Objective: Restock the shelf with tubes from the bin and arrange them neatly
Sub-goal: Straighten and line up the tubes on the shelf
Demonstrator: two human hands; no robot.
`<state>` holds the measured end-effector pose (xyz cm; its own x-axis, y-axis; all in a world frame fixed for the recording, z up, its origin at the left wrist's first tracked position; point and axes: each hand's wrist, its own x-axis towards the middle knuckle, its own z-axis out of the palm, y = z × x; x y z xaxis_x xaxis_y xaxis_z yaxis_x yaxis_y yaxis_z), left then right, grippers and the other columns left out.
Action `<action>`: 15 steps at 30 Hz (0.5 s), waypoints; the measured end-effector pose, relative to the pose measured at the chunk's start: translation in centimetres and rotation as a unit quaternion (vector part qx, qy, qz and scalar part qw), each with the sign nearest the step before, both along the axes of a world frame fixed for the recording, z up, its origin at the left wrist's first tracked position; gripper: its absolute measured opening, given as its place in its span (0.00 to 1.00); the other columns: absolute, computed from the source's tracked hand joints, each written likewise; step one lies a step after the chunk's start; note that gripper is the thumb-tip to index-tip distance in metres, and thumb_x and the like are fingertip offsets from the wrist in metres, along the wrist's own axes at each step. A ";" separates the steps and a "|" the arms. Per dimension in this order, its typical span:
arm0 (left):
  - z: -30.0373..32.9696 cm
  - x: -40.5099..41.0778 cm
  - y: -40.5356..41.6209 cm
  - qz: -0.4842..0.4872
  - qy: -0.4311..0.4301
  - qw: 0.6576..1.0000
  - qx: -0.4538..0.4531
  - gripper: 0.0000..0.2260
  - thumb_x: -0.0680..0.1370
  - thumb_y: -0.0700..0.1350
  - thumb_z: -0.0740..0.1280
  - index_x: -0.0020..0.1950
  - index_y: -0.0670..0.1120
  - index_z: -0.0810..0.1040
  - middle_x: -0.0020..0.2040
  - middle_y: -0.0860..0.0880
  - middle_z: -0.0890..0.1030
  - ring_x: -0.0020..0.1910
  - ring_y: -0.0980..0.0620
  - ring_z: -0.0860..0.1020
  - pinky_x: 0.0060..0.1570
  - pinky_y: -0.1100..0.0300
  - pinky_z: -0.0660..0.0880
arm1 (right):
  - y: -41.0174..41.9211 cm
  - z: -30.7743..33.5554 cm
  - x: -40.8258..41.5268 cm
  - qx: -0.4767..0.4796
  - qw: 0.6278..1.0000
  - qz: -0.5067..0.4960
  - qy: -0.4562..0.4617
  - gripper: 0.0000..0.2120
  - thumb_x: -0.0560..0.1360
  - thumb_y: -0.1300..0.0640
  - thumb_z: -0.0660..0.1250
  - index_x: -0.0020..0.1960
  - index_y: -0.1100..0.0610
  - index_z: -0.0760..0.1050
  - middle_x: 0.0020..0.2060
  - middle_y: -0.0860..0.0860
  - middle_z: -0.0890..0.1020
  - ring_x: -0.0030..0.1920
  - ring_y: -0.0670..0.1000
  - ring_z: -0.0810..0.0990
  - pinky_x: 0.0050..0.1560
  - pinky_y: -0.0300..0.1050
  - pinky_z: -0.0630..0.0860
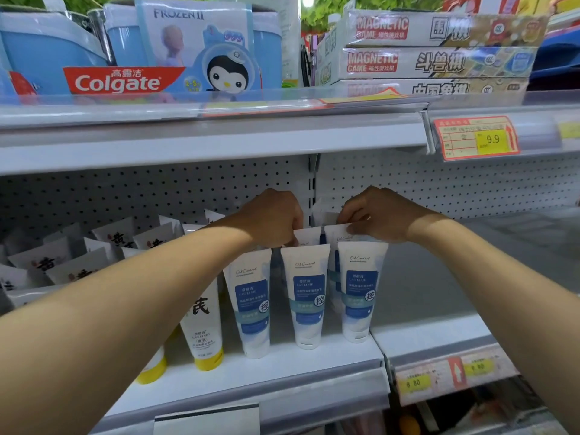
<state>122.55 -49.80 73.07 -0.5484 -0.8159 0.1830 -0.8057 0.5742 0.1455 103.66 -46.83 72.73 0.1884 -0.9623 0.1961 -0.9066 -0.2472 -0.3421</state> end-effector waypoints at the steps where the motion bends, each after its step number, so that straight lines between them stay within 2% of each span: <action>1: 0.0 0.0 0.0 0.001 -0.001 1.000 0.000 0.05 0.72 0.42 0.72 0.47 0.45 0.82 0.46 0.50 0.81 0.46 0.52 0.78 0.47 0.63 0.73 | 0.1 0.1 -0.1 -0.018 1.000 -0.006 -0.009 0.09 0.76 0.62 0.65 0.53 0.54 0.80 0.49 0.48 0.81 0.51 0.46 0.78 0.52 0.35 0.69; 4: 0.0 0.0 0.0 0.003 0.001 1.000 0.001 0.05 0.72 0.42 0.72 0.47 0.45 0.82 0.44 0.51 0.80 0.45 0.53 0.78 0.47 0.63 0.73 | 1.0 0.3 -0.4 -0.084 0.995 -0.020 -0.050 0.08 0.75 0.61 0.65 0.51 0.54 0.81 0.44 0.46 0.80 0.48 0.46 0.78 0.50 0.35 0.69; 7: 0.0 0.1 0.1 0.006 0.006 1.000 0.002 0.06 0.72 0.42 0.72 0.48 0.44 0.82 0.45 0.50 0.81 0.47 0.52 0.79 0.49 0.62 0.73 | 2.6 0.7 -0.3 -0.064 0.993 0.007 -0.095 0.02 0.71 0.57 0.71 0.43 0.53 0.82 0.38 0.45 0.82 0.42 0.46 0.79 0.44 0.36 0.72; 12: -0.2 0.2 0.1 0.007 0.014 1.000 0.002 0.06 0.72 0.42 0.72 0.48 0.45 0.82 0.48 0.49 0.82 0.47 0.52 0.79 0.49 0.62 0.74 | 3.9 0.3 -0.1 0.053 0.998 0.019 0.040 0.06 0.67 0.54 0.75 0.42 0.48 0.79 0.40 0.43 0.82 0.44 0.45 0.80 0.45 0.38 0.76; 15: -0.3 0.3 0.2 0.007 0.022 1.000 -0.003 0.07 0.72 0.42 0.71 0.49 0.45 0.82 0.49 0.49 0.82 0.48 0.51 0.79 0.50 0.61 0.74 | 3.9 -0.1 -0.1 0.057 0.996 0.015 0.066 0.09 0.69 0.56 0.73 0.36 0.45 0.75 0.35 0.39 0.79 0.39 0.41 0.78 0.38 0.36 0.73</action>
<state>122.85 -49.59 72.76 -0.5286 -0.8219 0.2124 -0.8061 0.5645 0.1780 103.55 -42.98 72.60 0.2340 -0.9706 0.0568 -0.9382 -0.2407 -0.2485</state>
